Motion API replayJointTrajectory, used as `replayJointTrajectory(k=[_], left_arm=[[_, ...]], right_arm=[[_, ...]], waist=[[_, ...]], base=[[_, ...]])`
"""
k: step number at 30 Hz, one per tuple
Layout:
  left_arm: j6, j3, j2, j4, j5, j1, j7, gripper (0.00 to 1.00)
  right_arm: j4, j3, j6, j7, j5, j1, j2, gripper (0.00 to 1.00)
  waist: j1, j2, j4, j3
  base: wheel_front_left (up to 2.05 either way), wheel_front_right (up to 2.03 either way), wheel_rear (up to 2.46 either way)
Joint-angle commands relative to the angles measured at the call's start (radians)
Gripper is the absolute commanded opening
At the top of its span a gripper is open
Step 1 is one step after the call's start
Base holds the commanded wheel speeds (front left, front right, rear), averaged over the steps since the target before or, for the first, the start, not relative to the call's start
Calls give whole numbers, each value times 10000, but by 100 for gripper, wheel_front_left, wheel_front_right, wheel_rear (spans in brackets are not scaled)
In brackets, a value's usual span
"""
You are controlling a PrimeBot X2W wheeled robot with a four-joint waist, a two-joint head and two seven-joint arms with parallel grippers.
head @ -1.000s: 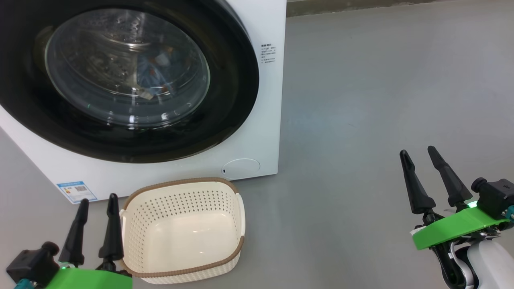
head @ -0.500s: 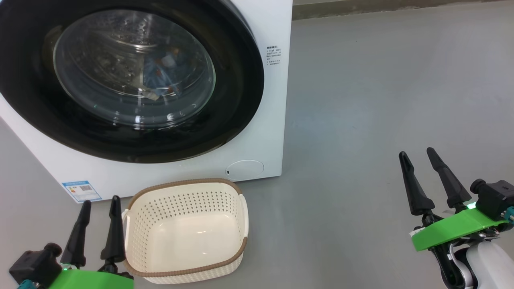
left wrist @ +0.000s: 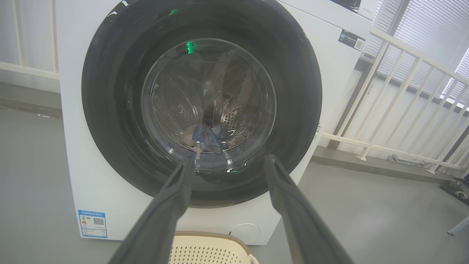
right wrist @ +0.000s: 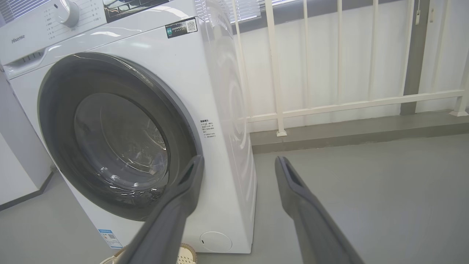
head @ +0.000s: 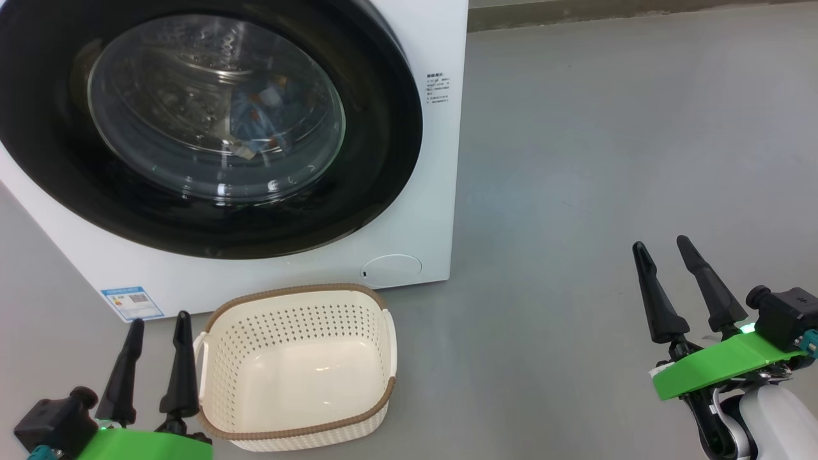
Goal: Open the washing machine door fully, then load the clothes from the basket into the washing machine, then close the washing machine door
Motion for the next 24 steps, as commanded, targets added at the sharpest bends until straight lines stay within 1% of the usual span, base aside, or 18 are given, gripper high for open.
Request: replayJointTrajectory(k=[1, 4, 5, 10, 14, 18, 24], left_arm=[[53, 344, 282, -297, 68, -235, -57, 100], [37, 317, 283, -276, 22, -231, -55, 100], [-2, -2, 0, 0, -11, 0, 0, 0], [-5, 5, -217, 308, -163, 136, 66, 0], [-12, 77, -261, 302, -496, 130, 191, 0], [-14, 144, -305, 295, -827, 124, 308, 0], [-22, 243, -371, 290, -1326, 106, 481, 0]], right_arm=[[-195, 106, 0, -80, -128, -40, -94, 100], [-201, 101, 0, -80, -91, -38, -68, 100], [-1, 0, 0, 0, 3, 1, 42, 0], [316, 75, 0, 83, 171, 197, 281, 0], [300, -19, 0, 196, 525, 225, 337, 0], [295, -111, 0, 309, 875, 247, 392, 0], [287, -249, 0, 476, 1398, 269, 477, 0]], waist=[[0, 0, 2, -5], [0, 0, 9, -11], [0, 0, 10, -11], [1, 0, 18, -13], [15, 0, 41, -29], [3, 0, 60, -23], [1, 0, 90, -20]], base=[[0, 0, 0], [0, 0, 0], [0, 0, 0], [0, 0, 0], [0, 0, 0], [0, 0, 0], [0, 0, 0]])
